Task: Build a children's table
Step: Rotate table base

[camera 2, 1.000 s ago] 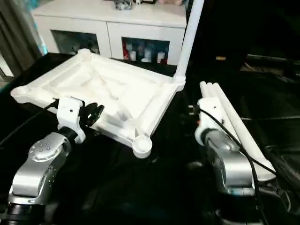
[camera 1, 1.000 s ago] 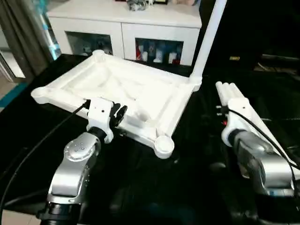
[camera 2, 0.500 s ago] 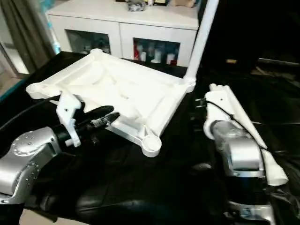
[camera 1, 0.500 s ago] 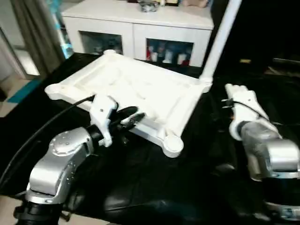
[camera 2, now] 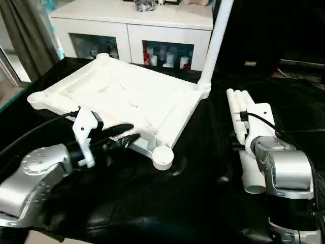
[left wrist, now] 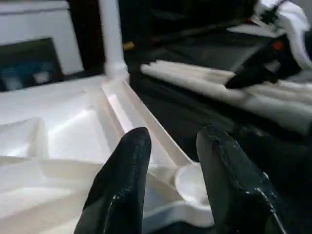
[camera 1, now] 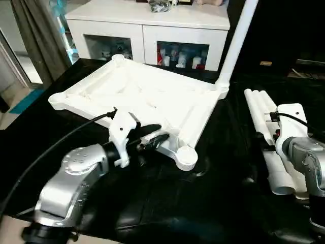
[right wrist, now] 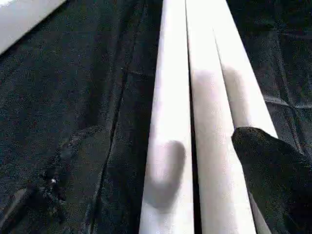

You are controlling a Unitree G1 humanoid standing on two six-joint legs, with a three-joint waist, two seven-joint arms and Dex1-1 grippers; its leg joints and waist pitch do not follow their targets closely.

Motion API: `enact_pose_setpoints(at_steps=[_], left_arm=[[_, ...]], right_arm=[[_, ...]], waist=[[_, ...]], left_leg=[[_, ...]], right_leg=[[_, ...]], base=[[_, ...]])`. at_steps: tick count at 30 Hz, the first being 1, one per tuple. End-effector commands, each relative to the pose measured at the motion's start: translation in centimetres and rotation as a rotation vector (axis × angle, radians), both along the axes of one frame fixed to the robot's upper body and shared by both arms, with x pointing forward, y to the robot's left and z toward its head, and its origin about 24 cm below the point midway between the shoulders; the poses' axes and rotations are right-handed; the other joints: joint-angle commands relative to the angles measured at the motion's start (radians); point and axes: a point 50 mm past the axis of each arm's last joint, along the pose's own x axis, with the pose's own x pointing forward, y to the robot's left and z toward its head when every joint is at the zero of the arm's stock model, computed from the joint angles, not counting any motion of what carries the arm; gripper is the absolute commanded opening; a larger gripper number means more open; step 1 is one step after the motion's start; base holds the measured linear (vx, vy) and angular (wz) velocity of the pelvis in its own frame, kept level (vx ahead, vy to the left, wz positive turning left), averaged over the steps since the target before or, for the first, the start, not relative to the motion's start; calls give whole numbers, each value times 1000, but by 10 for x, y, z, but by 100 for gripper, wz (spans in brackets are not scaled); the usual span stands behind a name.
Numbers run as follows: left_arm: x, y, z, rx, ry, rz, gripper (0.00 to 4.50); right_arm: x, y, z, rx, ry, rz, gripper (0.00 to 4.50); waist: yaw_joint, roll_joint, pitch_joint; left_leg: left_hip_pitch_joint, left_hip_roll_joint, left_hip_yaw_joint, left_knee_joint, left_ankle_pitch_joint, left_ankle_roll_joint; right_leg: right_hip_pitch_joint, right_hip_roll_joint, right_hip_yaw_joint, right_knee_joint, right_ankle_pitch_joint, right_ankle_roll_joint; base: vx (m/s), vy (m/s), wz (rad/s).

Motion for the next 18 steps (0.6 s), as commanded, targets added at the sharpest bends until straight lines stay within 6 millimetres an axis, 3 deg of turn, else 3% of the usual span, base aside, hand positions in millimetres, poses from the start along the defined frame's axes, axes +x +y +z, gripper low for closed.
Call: enact_pose_setpoints(at_steps=[1,2,3,4,5,6,7,8,9,10,11,12,13,14,15,16,17,18], left_arm=[[5,6,0,10,-15,63,183],[4,5,-1,17,-15,61,183],[4,5,-1,17,-15,61,183],[3,5,-3,20,-6,57,183],[3,5,-3,22,-6,57,183],[2,5,-3,28,-7,57,183],[2,5,-4,34,-9,58,183],[3,6,-4,36,-10,67,183],[3,6,-5,35,-9,70,183],[4,7,-5,34,-6,78,183],[5,7,-5,39,-6,85,183],[6,8,-5,51,-7,95,183],[6,9,-5,55,-7,100,183],[6,9,-6,57,-7,102,183],[6,9,-6,57,-7,102,183],[5,9,-6,56,-7,95,183],[5,9,-6,56,-7,94,183],[4,9,-7,62,-7,79,183]], right_arm=[[-3,7,0,32,5,25,450],[-3,10,0,47,9,33,450],[-3,10,0,47,9,33,450],[-3,14,0,52,14,47,450],[-2,14,0,54,13,49,450],[-2,18,0,63,11,63,450],[-1,20,1,68,8,77,450],[0,24,2,75,2,100,450],[1,25,2,76,1,105,450],[1,27,2,77,0,114,450],[1,29,2,79,-2,122,450],[2,32,2,84,-3,134,450],[2,34,1,87,0,141,450],[1,35,0,89,2,145,450],[1,35,0,89,2,145,450],[1,38,-1,97,11,153,450],[1,38,-1,97,11,154,450],[0,40,-3,103,22,168,450]], waist=[[-8,0,-52],[-16,4,-54],[-27,10,-52],[-35,28,-58],[-41,37,-53],[-44,31,-53],[-43,19,-51],[-42,-5,-57],[-37,-31,-58],[11,-70,-76],[6,-76,-55],[18,-65,-47],[24,-51,-48],[24,-36,-48],[23,-18,-47],[8,7,-52],[8,42,-67],[2,33,-52]], left_leg=[[18,31,-13,-70,-208,-19],[29,45,-24,-77,-216,-16],[40,74,-46,-99,-227,-1],[58,156,-89,-132,-231,58],[64,234,-121,-167,-251,106],[68,251,-127,-176,-255,126],[67,245,-113,-180,-268,169],[59,177,-67,-137,-272,230],[33,62,0,-50,-278,236],[-28,-90,38,169,-281,226],[-74,-87,11,186,-183,168],[-72,-91,-16,132,-107,147],[-56,-82,-37,78,-51,180],[-47,-65,-49,51,-40,212],[-38,-42,-63,25,-34,238],[-26,69,-133,-23,-39,300],[20,235,-208,-70,-123,348],[29,225,-186,-81,-183,331]], right_leg=[[45,-26,25,-103,-299,-84],[44,-14,15,-102,-254,-99],[41,0,0,-93,-211,-121],[36,-17,-11,-52,-145,-159],[17,-31,-16,14,-121,-166],[8,-38,-15,40,-120,-164],[3,-51,-1,63,-102,-182],[11,-65,22,28,-38,-282],[19,-57,38,-47,-38,-374],[83,-97,77,-122,-195,-390],[92,-104,84,-110,-288,-227],[104,-122,94,-111,-258,-4],[108,-121,87,-128,-249,190],[104,-121,79,-144,-261,240],[105,-115,57,-158,-276,267],[91,-90,20,-133,-265,269],[63,-130,54,22,-194,144],[26,-127,74,61,-142,81]], base=[[0,0,0],[0,0,0],[0,0,0],[15,-50,3],[17,-106,5],[17,-106,5],[19,-172,4],[15,-205,5],[15,-205,5],[20,-181,1],[-4,-172,-4],[-4,-172,-4],[-48,-173,-2],[-50,-122,-6],[-50,-122,-6],[-51,-107,-18],[-13,-141,0],[-13,-141,0]])
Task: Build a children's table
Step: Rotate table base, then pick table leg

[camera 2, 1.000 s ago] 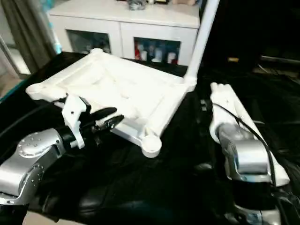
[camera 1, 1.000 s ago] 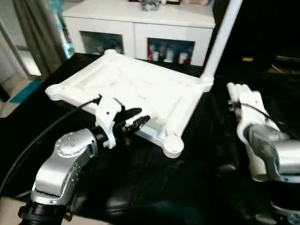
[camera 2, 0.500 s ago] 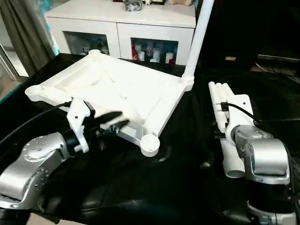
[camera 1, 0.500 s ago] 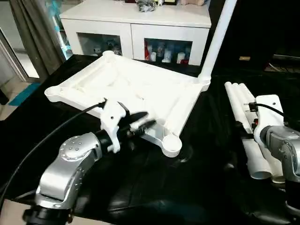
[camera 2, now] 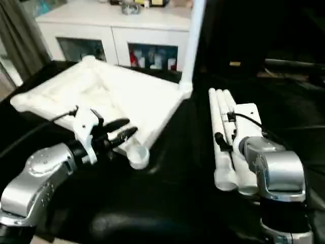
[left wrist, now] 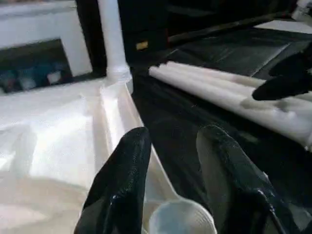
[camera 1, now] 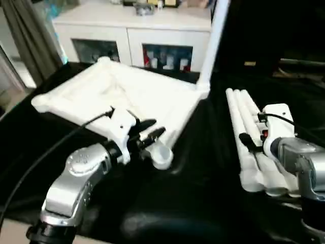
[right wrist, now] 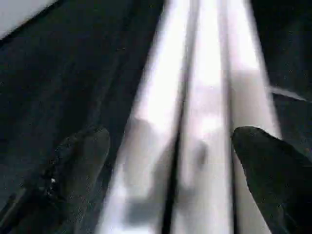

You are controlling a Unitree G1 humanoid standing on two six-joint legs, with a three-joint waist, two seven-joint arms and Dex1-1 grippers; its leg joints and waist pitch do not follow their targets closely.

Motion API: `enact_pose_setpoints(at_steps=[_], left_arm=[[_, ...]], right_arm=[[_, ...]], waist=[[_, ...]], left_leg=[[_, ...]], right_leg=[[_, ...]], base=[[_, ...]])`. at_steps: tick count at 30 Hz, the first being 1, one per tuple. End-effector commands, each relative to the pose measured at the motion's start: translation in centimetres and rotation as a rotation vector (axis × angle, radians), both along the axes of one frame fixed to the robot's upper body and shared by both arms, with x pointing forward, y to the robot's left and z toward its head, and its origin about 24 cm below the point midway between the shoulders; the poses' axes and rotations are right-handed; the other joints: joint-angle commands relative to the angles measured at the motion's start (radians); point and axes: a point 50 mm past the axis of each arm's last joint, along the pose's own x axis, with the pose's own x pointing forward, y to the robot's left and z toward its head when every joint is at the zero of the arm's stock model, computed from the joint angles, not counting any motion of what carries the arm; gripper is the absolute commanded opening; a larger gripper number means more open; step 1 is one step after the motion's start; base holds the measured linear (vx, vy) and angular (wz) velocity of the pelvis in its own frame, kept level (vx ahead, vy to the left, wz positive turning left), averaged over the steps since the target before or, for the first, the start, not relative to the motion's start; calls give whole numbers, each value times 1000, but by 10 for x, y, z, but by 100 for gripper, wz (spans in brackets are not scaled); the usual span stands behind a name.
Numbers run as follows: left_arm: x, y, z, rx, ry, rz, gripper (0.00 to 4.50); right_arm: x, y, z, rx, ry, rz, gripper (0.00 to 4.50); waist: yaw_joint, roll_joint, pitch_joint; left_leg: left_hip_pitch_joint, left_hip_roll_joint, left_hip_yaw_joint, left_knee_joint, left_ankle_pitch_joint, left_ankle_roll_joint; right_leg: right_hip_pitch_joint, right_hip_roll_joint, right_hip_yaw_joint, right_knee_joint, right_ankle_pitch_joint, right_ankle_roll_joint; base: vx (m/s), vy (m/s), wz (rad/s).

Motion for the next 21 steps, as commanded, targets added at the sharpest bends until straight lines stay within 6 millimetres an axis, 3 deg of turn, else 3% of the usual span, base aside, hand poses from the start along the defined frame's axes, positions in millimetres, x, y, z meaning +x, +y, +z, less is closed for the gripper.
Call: enact_pose_setpoints(at_steps=[1,2,3,4,5,6,7,8,9,10,11,12,13,14,16,17,21], left_arm=[[-1,1,1,15,-13,-17,183],[-2,1,2,14,-12,-22,183],[-2,1,2,13,-11,-26,183],[-3,2,5,8,-17,-50,183],[-3,2,6,7,-20,-58,183],[-2,1,9,6,-25,-72,183],[-2,1,10,8,-30,-84,183],[-2,0,12,10,-31,-101,183],[-3,-1,13,11,-27,-125,183],[-3,-1,13,11,-27,-125,183],[-3,-1,14,10,-25,-135,183],[-3,-2,14,12,-26,-140,183],[-3,-2,15,12,-27,-145,183],[-4,-4,15,12,-29,-155,183],[-5,-5,16,18,-29,-168,183],[-5,-5,16,21,-27,-176,183],[-6,-6,15,26,-21,-188,183]], right_arm=[[0,3,4,6,-7,20,450],[0,4,4,7,-3,25,450],[0,4,4,8,-1,28,450],[0,6,5,14,0,39,450],[1,6,6,13,4,45,450],[1,7,6,15,6,50,450],[2,8,6,15,7,51,450],[3,9,5,17,13,60,450],[4,10,3,23,20,71,450],[4,10,3,23,20,71,450],[4,11,3,28,23,78,450],[4,12,2,33,26,83,450],[4,14,1,35,31,92,450],[5,16,-2,40,42,103,450],[6,17,-6,31,58,103,450],[6,18,-7,27,60,100,450],[9,18,-8,24,63,88,450]], waist=[[3,-11,-48],[10,-45,-41],[10,-45,-41],[37,-45,-38],[36,-46,-30],[34,-41,-30],[22,-37,-29],[16,-30,-34],[10,-24,-35],[8,-24,-35],[3,-23,-31],[2,-22,-31],[-3,-28,-29],[-5,-30,-31],[-7,-27,-36],[-6,-26,-40],[-5,-30,-45]], left_leg=[[52,181,-55,-114,-195,146],[18,57,-11,-46,-155,28],[18,57,-11,-46,-155,28],[8,72,-14,-48,-18,-26],[21,69,-3,-60,-51,-43],[24,73,-4,-72,-76,-56],[27,83,-6,-99,-146,-76],[34,92,-10,-114,-204,-83],[29,100,-14,-123,-227,-87],[25,103,-16,-127,-230,-88],[25,107,-17,-132,-255,-90],[34,108,-16,-131,-278,-93],[37,103,-14,-128,-298,-95],[35,103,-12,-127,-285,-91],[24,108,-14,-131,-231,-85],[24,112,-13,-133,-199,-83],[22,110,0,-124,-137,-68]], right_leg=[[-22,-183,144,-1,-35,1],[24,-241,181,-114,-203,-5],[24,-241,181,-114,-203,-5],[34,-235,175,-137,-569,35],[16,-206,161,-151,-715,40],[15,-196,151,-147,-727,26],[16,-170,129,-138,-665,-6],[19,-161,119,-130,-579,-31],[27,-165,116,-126,-498,-62],[33,-167,115,-124,-469,-70],[36,-173,114,-127,-460,-83],[31,-174,112,-131,-477,-87],[30,-178,115,-138,-502,-89],[33,-182,116,-138,-507,-91],[43,-182,117,-129,-428,-106],[44,-179,117,-119,-342,-127],[46,-181,122,-110,-228,-181]], base=[[10,-124,36],[-42,-70,15],[-42,-70,15],[-68,-71,-9],[-61,-67,1],[-61,-67,1],[-53,-23,-1],[0,0,0],[0,0,0],[0,0,0],[0,0,0],[0,0,0],[0,0,0],[0,0,0],[0,0,0],[0,0,0],[0,0,0]])
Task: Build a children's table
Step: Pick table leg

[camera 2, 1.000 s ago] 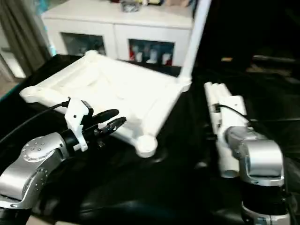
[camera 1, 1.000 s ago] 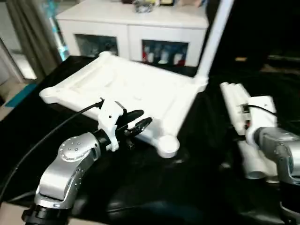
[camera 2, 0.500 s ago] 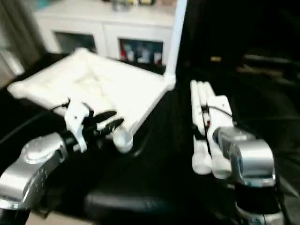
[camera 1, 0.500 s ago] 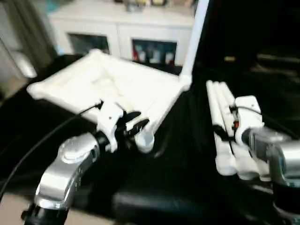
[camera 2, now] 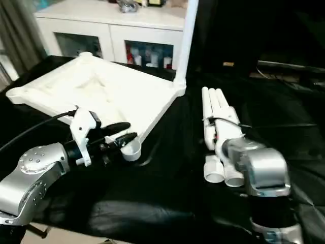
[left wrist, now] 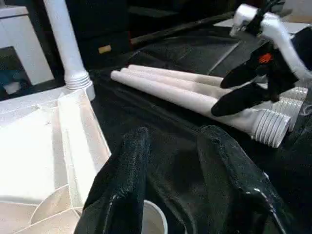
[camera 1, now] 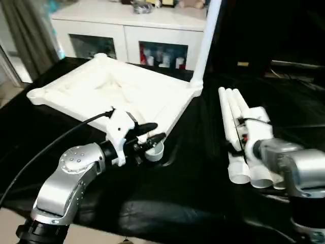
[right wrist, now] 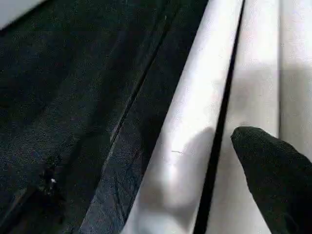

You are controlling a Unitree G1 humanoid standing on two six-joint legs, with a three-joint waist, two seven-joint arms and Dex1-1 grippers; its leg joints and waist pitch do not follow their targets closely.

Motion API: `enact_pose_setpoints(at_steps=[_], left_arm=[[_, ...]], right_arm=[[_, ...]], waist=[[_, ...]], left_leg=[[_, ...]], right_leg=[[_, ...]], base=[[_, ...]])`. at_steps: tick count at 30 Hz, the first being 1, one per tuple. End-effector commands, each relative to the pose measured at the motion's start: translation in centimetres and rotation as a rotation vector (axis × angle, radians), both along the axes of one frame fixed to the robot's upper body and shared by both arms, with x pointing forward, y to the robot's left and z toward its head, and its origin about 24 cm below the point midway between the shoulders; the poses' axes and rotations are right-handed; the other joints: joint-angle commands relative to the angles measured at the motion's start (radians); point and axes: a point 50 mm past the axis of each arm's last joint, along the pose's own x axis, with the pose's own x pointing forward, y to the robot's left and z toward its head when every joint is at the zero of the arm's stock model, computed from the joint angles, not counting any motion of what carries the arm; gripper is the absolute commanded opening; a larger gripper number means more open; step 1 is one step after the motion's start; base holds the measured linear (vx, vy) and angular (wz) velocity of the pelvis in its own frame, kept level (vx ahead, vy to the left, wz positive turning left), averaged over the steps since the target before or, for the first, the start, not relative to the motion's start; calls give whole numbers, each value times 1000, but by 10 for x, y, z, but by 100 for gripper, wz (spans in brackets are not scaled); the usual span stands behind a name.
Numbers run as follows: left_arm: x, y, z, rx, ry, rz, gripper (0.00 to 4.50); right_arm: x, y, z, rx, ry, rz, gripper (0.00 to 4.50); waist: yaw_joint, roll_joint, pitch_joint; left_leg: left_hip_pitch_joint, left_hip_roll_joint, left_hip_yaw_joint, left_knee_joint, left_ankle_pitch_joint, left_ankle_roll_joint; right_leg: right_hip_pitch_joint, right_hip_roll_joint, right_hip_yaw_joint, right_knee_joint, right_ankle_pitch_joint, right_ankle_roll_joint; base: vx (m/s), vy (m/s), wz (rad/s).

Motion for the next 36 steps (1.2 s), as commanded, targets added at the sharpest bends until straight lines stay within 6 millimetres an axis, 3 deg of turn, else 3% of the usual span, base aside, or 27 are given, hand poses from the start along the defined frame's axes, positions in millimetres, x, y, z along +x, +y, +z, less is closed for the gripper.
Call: enact_pose_setpoints(at_steps=[1,2,5,7,14,16,27,29,34,36], left_arm=[[-2,-3,6,6,-7,-44,183],[-3,-2,5,7,9,-58,183],[-4,-2,4,16,22,-73,183],[-7,-1,3,24,56,-101,183],[-21,-1,-1,91,148,-234,183],[-23,-2,-2,104,160,-253,183],[-24,-6,0,182,141,-322,183],[-24,-8,-1,187,127,-330,185],[-24,-10,0,190,130,-341,185],[-21,-10,0,208,120,-323,212]], right_arm=[[7,4,5,0,-32,4,450],[7,8,0,28,-18,15,450],[8,10,-4,31,-4,22,450],[8,11,-7,38,5,25,450],[9,13,-13,43,37,19,450],[9,12,-13,43,42,16,450],[4,11,-26,27,143,15,450],[3,11,-28,30,155,11,414],[3,11,-30,36,166,4,388],[3,9,-31,42,171,-6,370]], waist=[[2,-2,-56],[2,-1,-58],[4,0,-59],[5,0,-57],[4,-1,-47],[4,-1,-47],[5,-1,-53],[5,-2,-53],[4,0,-51],[3,-3,-49]], left_leg=[[4,91,-38,-82,-147,-15],[-3,91,-38,-81,-121,-10],[0,95,-34,-78,-78,0],[0,95,-33,-79,-82,-1],[11,95,-31,-87,-187,-29],[11,95,-31,-89,-188,-34],[8,96,-29,-86,-126,-32],[7,97,-28,-86,-124,-32],[8,96,-28,-87,-151,-38],[10,96,-29,-88,-168,-39]], right_leg=[[39,-107,75,-86,-220,-174],[46,-107,73,-83,-198,-178],[45,-105,73,-77,-127,-197],[46,-103,72,-76,-128,-200],[36,-104,75,-92,-321,-160],[34,-103,75,-92,-331,-151],[39,-101,76,-82,-215,-171],[40,-103,76,-82,-212,-172],[39,-104,76,-86,-263,-166],[37,-103,76,-90,-297,-155]], base=[[0,0,0],[0,0,0],[0,0,0],[0,0,0],[0,0,0],[0,0,0],[0,0,0],[0,0,0],[0,0,0],[0,0,0]])
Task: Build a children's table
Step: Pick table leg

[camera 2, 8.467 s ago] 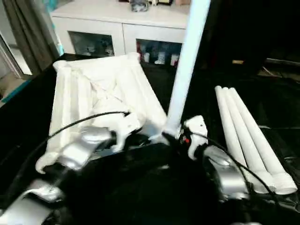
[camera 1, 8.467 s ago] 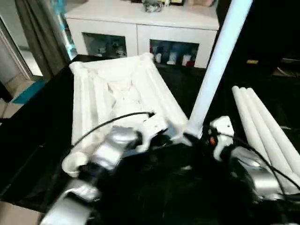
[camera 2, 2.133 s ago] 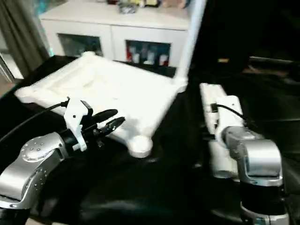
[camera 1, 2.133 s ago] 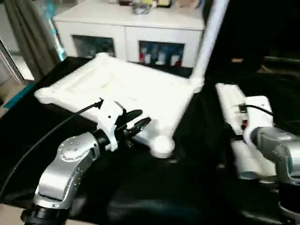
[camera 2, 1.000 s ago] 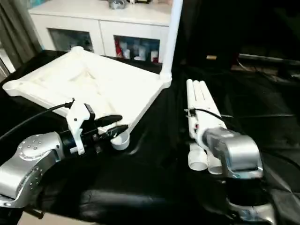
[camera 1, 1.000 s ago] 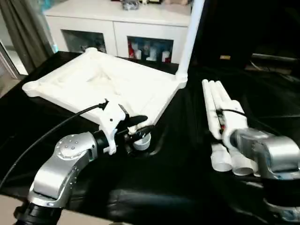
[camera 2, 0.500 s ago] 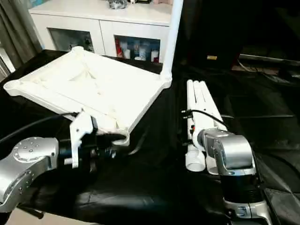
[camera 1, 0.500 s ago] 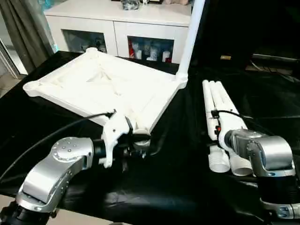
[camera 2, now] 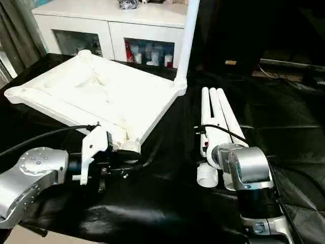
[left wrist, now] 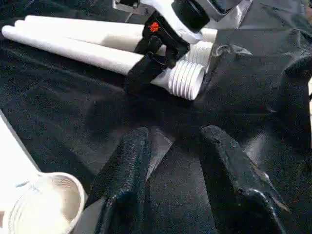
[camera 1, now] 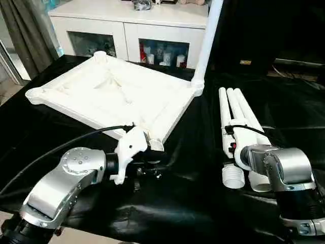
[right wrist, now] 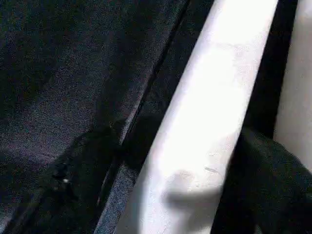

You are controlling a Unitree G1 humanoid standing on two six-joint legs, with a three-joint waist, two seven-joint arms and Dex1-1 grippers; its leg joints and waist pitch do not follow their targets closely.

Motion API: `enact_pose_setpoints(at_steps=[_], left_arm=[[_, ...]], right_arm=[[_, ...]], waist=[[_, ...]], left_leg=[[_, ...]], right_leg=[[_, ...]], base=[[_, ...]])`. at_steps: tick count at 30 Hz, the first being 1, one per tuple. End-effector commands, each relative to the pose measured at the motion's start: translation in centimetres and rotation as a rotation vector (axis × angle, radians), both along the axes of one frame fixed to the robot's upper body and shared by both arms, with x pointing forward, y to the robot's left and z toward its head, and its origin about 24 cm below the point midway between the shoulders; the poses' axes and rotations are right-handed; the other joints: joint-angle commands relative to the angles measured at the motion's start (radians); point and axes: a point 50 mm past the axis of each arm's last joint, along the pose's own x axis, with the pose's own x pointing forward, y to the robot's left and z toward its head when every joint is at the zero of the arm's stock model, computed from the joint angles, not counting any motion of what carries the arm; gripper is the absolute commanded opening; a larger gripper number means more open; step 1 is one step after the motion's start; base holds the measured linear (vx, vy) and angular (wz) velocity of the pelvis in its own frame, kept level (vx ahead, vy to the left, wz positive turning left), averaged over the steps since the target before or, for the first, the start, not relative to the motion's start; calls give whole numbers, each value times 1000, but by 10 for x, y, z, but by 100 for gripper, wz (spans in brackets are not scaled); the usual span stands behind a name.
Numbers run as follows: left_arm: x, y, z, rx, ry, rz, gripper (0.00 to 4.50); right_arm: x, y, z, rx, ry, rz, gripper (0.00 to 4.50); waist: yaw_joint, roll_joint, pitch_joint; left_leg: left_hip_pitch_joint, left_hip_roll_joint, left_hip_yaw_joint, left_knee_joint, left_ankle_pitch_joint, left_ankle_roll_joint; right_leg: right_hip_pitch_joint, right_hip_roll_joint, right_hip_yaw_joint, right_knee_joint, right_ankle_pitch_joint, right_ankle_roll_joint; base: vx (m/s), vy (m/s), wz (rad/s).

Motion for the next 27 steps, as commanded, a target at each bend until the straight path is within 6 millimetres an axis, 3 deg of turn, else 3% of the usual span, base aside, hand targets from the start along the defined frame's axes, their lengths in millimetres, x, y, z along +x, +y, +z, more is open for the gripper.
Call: enact_pose_setpoints(at_steps=[1,6,9,11,13,14,17,18,19,20,21,24,25,27], left_arm=[[3,-1,5,28,-48,9,218],[8,-3,5,65,-66,20,260],[9,-5,6,64,-54,2,277],[10,-8,6,59,-61,-14,300],[9,-9,7,48,-60,-15,311],[9,-11,9,27,-51,-22,334],[4,-12,13,-71,20,-32,356],[5,-11,13,-89,23,-21,367],[5,-10,12,-99,24,-12,378],[4,-7,10,-111,52,-1,387],[4,-5,9,-119,71,7,393],[6,-3,10,-182,98,29,423],[8,-3,12,-199,100,43,437],[12,-2,15,-217,99,65,442]], right_arm=[[-2,-3,-7,9,47,-25,352],[-1,-7,-8,32,53,-75,307],[1,-8,-7,49,53,-99,288],[2,-10,-8,52,52,-116,272],[2,-11,-8,52,50,-120,253],[3,-11,-7,52,42,-130,239],[0,-12,-6,94,12,-207,214],[0,-11,-6,115,2,-220,205],[-1,-9,-7,129,-4,-226,199],[-2,-9,-9,146,-7,-245,195],[-3,-7,-10,162,-13,-260,191],[-5,-6,-10,195,-40,-303,187],[-5,-6,-8,214,-44,-314,186],[-5,-4,-6,234,-58,-323,185]], waist=[[0,-1,-48],[-1,-7,-50],[-1,-5,-52],[1,7,-53],[0,1,-54],[0,12,-53],[2,6,-54],[3,4,-54],[5,13,-53],[3,10,-52],[1,17,-51],[1,17,-49],[3,22,-48],[1,19,-48]], left_leg=[[9,89,-39,-85,-177,-45],[10,90,-39,-85,-161,-47],[7,88,-37,-83,-144,-46],[8,87,-38,-82,-143,-49],[7,89,-38,-83,-139,-51],[7,88,-38,-82,-140,-53],[6,88,-37,-83,-147,-57],[5,87,-38,-83,-145,-56],[6,87,-38,-84,-149,-55],[5,87,-38,-84,-154,-54],[5,86,-38,-86,-173,-59],[13,84,-39,-89,-212,-64],[14,86,-42,-90,-227,-71],[15,86,-43,-93,-244,-76]], right_leg=[[37,-106,76,-93,-313,-145],[37,-105,75,-90,-287,-148],[40,-107,75,-87,-258,-157],[39,-106,75,-87,-251,-158],[41,-104,74,-85,-230,-163],[40,-106,75,-84,-225,-167],[41,-108,75,-83,-214,-182],[42,-107,73,-83,-219,-182],[41,-107,73,-85,-228,-179],[41,-106,73,-87,-234,-175],[40,-105,73,-90,-248,-168],[33,-105,73,-96,-311,-152],[33,-107,73,-98,-334,-147],[32,-104,73,-99,-347,-137]], base=[[0,0,0],[0,0,0],[0,0,0],[0,0,0],[0,0,0],[0,0,0],[0,0,0],[0,0,0],[0,0,0],[0,0,0],[0,0,0],[0,0,0],[0,0,0],[0,0,0]])
